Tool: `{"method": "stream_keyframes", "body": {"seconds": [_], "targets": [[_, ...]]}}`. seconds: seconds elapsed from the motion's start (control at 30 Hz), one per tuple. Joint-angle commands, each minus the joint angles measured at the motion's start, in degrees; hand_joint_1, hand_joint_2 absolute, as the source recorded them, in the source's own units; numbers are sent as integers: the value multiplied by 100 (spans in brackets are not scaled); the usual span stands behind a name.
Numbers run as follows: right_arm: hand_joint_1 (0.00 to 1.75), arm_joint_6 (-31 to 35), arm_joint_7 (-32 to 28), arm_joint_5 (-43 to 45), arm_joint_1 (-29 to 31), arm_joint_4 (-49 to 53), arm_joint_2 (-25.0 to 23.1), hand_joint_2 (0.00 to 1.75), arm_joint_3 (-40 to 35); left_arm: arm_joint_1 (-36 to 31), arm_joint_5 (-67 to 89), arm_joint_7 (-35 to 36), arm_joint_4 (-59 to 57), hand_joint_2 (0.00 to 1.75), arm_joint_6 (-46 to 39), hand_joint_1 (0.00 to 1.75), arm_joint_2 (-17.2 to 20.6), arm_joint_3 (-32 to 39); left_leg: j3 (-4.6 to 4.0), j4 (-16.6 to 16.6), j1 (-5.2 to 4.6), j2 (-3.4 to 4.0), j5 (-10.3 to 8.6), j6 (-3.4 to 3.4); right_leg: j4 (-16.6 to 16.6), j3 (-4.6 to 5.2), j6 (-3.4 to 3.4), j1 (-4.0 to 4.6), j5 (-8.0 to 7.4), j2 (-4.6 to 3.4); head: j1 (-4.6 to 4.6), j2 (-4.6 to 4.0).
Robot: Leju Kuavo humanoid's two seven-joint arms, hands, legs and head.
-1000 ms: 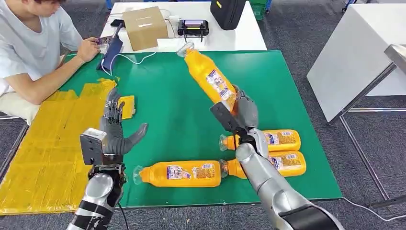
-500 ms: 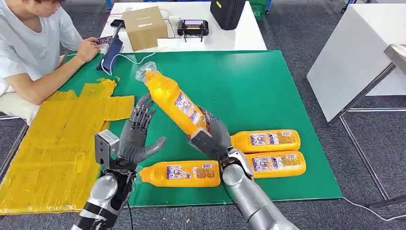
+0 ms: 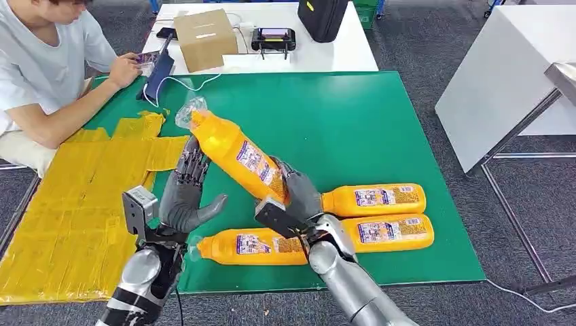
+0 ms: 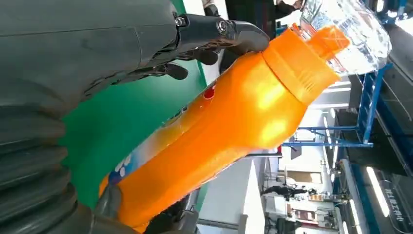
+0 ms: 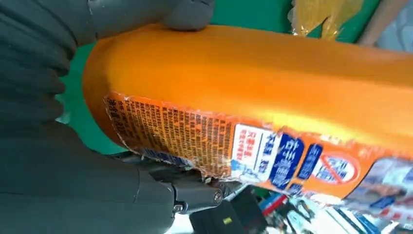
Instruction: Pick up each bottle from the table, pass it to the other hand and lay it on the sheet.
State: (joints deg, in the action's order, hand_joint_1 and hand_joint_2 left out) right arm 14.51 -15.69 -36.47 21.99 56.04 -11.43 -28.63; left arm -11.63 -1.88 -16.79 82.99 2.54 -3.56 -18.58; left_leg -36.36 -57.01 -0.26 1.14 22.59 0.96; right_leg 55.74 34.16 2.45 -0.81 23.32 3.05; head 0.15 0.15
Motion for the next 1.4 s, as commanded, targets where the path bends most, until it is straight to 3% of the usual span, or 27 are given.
{"method": "stream_keyframes", "body": {"seconds": [0.03,0.17,0.37,0.63,1.4], "targets": [[175,205,-61,-426,-37,-3,69,175,-1058,-228,-27,93,-278,175,68,0,80,-157,38,-4,13,-9,20,-12,-2,-42,-13,7,18,-26,4,0],[175,215,-16,-482,-14,14,90,175,-1185,-211,-156,89,-333,175,92,0,49,-69,12,-1,9,-3,7,-7,-3,-10,-7,6,5,-15,4,0],[175,215,-16,-482,-14,14,90,175,-1185,-211,-156,89,-333,175,92,0,49,-69,36,-2,11,-10,18,-10,-5,-39,-12,4,17,-26,4,0],[175,408,-26,-566,109,-403,24,175,-1425,-199,-1124,105,-149,175,282,0,-76,253,25,3,9,-7,11,-9,-6,-26,-11,4,11,-18,2,0],[175,410,-24,-557,116,-407,26,175,-1433,-201,-1150,107,-106,175,251,0,-84,264,21,1,10,-14,10,-8,-6,-25,-10,6,11,-11,2,0]]}}
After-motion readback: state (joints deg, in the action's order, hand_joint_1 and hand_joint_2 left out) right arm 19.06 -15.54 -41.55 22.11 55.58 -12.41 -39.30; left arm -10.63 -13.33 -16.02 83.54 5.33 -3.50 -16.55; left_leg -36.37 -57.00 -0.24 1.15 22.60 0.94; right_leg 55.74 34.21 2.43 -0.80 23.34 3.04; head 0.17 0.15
